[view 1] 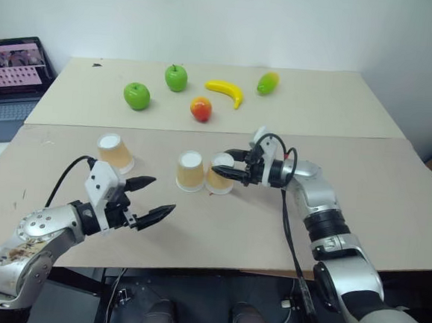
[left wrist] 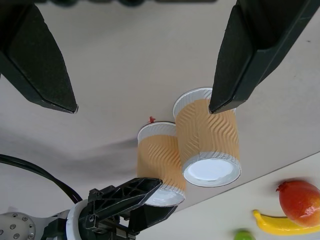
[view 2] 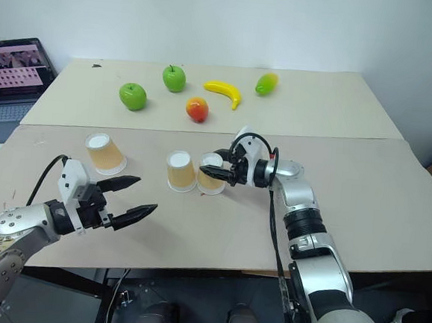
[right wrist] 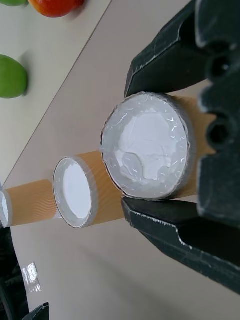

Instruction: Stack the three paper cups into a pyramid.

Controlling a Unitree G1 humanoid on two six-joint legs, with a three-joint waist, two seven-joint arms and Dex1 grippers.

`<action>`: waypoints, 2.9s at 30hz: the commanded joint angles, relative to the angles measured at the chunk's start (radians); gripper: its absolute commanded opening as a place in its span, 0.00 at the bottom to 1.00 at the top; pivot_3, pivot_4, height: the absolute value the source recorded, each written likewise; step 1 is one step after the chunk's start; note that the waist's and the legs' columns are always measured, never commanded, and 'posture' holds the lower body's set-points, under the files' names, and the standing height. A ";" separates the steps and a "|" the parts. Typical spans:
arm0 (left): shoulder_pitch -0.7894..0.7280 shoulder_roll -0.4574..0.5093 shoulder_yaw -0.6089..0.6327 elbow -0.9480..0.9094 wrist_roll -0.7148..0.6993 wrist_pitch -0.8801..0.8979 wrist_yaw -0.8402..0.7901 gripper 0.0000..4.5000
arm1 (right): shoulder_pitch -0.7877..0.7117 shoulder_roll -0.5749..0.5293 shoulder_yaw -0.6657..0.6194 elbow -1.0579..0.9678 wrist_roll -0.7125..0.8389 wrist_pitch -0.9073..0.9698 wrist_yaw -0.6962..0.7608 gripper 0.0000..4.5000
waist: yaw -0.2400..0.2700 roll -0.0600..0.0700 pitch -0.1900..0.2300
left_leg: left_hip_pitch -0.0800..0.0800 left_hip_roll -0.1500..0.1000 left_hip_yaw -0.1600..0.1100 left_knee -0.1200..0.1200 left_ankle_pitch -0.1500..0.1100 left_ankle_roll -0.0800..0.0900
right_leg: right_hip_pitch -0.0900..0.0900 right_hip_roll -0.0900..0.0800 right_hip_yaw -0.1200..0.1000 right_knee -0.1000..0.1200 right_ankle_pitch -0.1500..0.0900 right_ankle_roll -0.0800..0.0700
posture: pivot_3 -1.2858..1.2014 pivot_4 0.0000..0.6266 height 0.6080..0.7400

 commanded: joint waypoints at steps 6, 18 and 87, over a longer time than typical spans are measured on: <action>-0.005 -0.004 0.010 -0.021 0.002 -0.017 0.003 1.00 | 0.041 -0.039 -0.040 -0.227 0.073 0.085 0.028 0.99 | 0.002 0.000 0.000 | -0.001 0.000 0.000 0.000 0.000 0.000 | -0.001 0.000 0.000 0.000 0.000 0.000 | 0.52 0.24 0.94; 0.055 -0.387 0.032 -0.052 0.399 -0.181 0.616 1.00 | 0.137 -0.112 -0.236 -0.671 0.290 0.394 -0.163 0.99 | 0.020 -0.002 -0.001 | -0.002 0.000 -0.001 0.000 0.000 0.000 | 0.000 -0.001 0.000 -0.001 0.000 0.000 | 0.52 0.24 0.94; -0.594 -0.262 0.035 0.930 0.398 -0.415 0.307 0.88 | 0.367 -0.302 -0.081 -0.837 0.321 0.368 -0.047 1.00 | 0.024 -0.007 -0.001 | -0.003 -0.002 -0.002 0.002 0.000 0.000 | 0.000 -0.001 -0.003 -0.001 0.000 0.001 | 0.52 0.24 0.94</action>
